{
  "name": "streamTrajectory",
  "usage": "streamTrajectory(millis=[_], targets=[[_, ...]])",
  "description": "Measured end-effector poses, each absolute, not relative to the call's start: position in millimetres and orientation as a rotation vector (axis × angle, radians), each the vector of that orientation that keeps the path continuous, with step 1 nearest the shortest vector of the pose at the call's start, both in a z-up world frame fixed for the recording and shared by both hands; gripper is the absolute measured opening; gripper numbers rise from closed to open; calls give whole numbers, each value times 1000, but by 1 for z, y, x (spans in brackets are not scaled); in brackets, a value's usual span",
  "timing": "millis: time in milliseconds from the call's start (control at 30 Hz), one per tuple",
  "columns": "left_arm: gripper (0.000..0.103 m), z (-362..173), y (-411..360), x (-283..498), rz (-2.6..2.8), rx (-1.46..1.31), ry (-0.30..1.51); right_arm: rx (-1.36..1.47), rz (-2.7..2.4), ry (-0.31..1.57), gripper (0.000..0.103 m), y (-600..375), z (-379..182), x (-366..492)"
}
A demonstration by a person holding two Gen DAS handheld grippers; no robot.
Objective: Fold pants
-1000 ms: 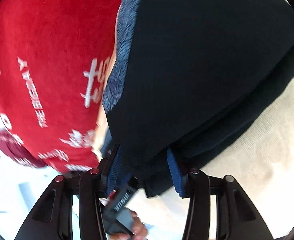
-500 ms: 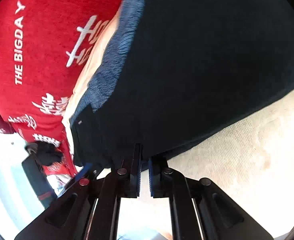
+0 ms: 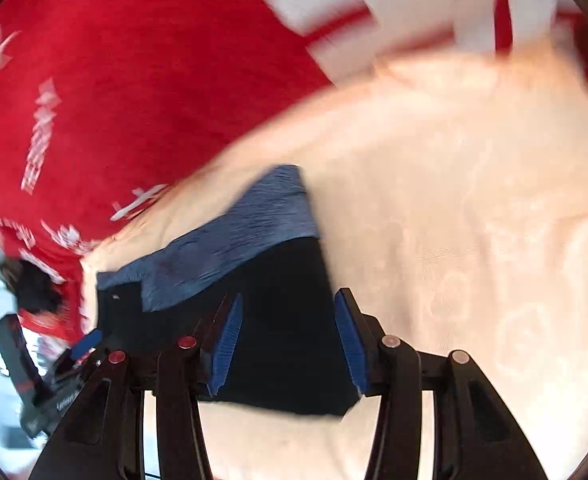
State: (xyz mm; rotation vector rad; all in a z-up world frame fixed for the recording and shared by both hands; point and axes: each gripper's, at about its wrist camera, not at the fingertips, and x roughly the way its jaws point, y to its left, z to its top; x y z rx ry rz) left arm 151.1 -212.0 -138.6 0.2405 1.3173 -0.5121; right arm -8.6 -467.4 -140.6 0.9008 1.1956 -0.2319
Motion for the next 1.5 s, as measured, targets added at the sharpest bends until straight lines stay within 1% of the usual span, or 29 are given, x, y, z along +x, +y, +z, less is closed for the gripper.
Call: streamTrajectory(millis=[33,100,200,233,267,333,400,433,567,600,633,700,767,800,833,1000,1167,1500], targets=[[94,-138,-224,147,-516,249,1320,950,-207,1223,34,-473,-159,-8],[94,-147,-233,139,-500,286,1318,993,-198,1247,34,-473,-171,-5],[95,-179,-230,137,-453,340,1367,1005,-139,1224,33,-466,-159,-4],[103,-186,-226,139,-457,311,1379,983,-138,1230,34,-464,-155,-2],[103,-187,-221,141,-439,289,1378,947,-165,1250,34,-464,-155,-1],[103,-184,-217,145,-414,272,1410,896,-256,1309,46,-469,-170,-5],[103,-175,-215,141,-395,324,1387,947,-279,1283,47,-470,-174,-10],[103,-172,-214,139,-396,348,1378,954,-288,1273,51,-467,-171,-13],[103,-160,-204,128,-375,379,1395,902,-299,1317,56,-447,-156,-23],[103,-157,-201,125,-365,381,1405,873,-302,1322,61,-444,-150,-26],[103,-153,-198,123,-351,383,1416,828,-307,1330,68,-438,-142,-30],[103,-148,-195,118,-334,382,1427,756,-316,1350,72,-429,-130,-38],[103,-139,-191,112,-321,373,1433,732,-306,1359,73,-420,-126,-44],[103,-135,-189,109,-316,369,1434,726,-303,1369,77,-418,-125,-47],[103,-133,-189,106,-309,368,1435,716,-303,1384,79,-412,-124,-51],[103,-119,-184,92,-270,330,1445,726,-283,1414,79,-414,-119,-74],[103,-107,-171,80,-224,304,1458,722,-243,1437,79,-398,-119,-71],[103,-54,-134,52,-175,237,1469,661,-201,1446,80,-384,-79,-68]])
